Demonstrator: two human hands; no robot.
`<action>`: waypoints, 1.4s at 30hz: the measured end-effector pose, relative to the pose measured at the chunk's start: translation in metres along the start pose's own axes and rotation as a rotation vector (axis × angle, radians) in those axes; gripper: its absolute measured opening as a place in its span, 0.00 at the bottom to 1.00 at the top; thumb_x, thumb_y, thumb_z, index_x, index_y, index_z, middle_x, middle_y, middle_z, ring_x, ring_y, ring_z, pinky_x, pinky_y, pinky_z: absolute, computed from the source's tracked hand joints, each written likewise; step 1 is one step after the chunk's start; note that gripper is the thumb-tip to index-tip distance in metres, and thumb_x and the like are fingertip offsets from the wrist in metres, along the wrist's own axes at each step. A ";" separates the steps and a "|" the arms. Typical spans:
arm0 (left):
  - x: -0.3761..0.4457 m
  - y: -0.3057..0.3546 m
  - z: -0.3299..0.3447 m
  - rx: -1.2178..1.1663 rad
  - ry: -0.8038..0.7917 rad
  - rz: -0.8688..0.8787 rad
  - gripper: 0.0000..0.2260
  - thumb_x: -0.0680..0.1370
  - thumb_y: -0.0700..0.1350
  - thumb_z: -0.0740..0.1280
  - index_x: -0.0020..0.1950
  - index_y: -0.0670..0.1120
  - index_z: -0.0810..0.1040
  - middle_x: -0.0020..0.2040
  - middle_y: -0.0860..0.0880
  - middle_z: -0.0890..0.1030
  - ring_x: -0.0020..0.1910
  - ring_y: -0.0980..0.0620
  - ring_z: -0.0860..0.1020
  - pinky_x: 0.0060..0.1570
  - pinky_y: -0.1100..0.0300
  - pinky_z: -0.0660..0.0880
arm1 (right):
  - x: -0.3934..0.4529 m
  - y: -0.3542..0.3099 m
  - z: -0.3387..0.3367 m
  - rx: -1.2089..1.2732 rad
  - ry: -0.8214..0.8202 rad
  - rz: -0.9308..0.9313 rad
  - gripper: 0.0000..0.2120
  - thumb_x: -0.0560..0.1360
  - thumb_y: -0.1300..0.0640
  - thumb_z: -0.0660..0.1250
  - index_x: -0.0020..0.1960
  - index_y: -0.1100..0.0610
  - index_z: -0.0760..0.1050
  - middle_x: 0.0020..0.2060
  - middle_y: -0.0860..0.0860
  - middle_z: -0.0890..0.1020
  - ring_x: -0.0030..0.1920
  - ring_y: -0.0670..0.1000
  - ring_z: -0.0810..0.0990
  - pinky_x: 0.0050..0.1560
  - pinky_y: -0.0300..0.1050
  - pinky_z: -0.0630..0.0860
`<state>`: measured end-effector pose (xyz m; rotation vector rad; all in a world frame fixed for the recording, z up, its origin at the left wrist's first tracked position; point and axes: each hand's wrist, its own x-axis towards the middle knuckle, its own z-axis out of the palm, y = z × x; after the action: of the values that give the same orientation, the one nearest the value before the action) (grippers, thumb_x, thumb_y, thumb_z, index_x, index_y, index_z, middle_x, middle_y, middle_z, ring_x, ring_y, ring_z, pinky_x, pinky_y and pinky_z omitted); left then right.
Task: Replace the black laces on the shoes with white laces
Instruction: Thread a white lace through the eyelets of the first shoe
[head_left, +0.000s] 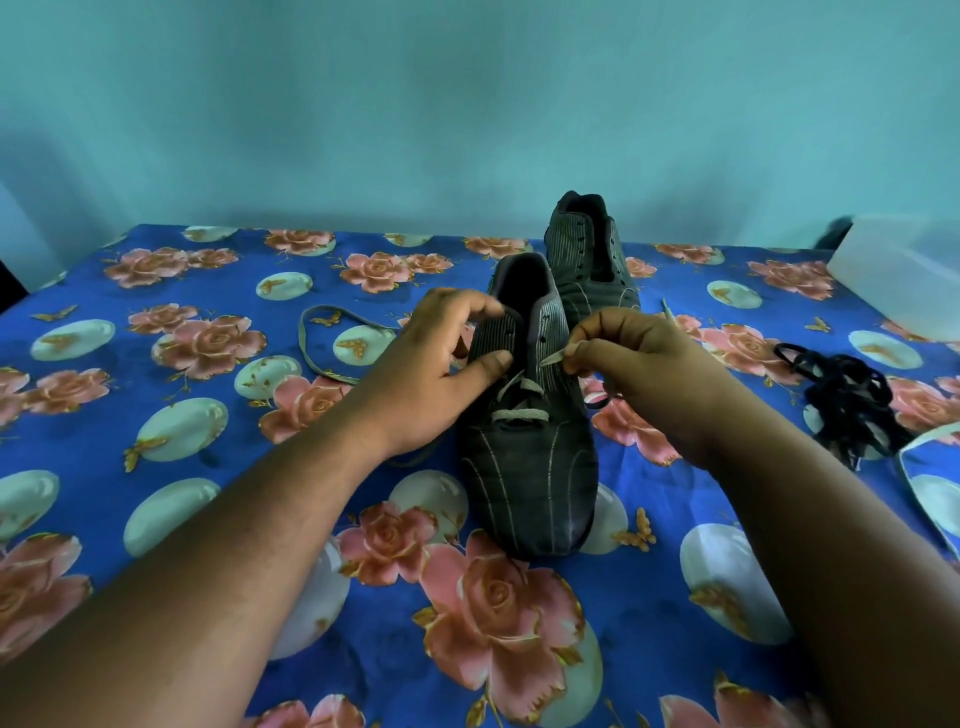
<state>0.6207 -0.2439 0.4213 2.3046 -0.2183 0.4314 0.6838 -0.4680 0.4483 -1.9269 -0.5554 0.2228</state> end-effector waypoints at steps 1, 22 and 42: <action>-0.001 0.003 -0.002 -0.017 0.006 -0.008 0.12 0.81 0.50 0.69 0.62 0.50 0.75 0.56 0.53 0.75 0.53 0.53 0.75 0.57 0.53 0.75 | 0.000 0.000 0.000 -0.008 0.003 -0.010 0.05 0.79 0.61 0.68 0.47 0.58 0.81 0.42 0.56 0.85 0.37 0.44 0.76 0.36 0.32 0.72; 0.005 0.005 0.016 -0.098 0.039 0.026 0.08 0.78 0.49 0.65 0.52 0.48 0.82 0.51 0.58 0.72 0.56 0.57 0.73 0.57 0.69 0.68 | 0.000 0.002 0.006 -0.232 -0.030 -0.241 0.05 0.76 0.60 0.74 0.43 0.52 0.81 0.32 0.40 0.81 0.33 0.38 0.78 0.39 0.28 0.72; 0.007 0.022 0.009 -0.313 -0.220 -0.349 0.13 0.82 0.52 0.67 0.41 0.49 0.83 0.43 0.52 0.79 0.43 0.57 0.78 0.45 0.62 0.74 | -0.003 0.003 -0.003 -0.094 -0.067 -0.177 0.01 0.77 0.57 0.74 0.47 0.52 0.82 0.41 0.51 0.85 0.38 0.74 0.80 0.39 0.73 0.79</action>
<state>0.6230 -0.2663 0.4325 2.0230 0.0130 -0.0337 0.6833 -0.4725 0.4466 -1.9535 -0.7891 0.1503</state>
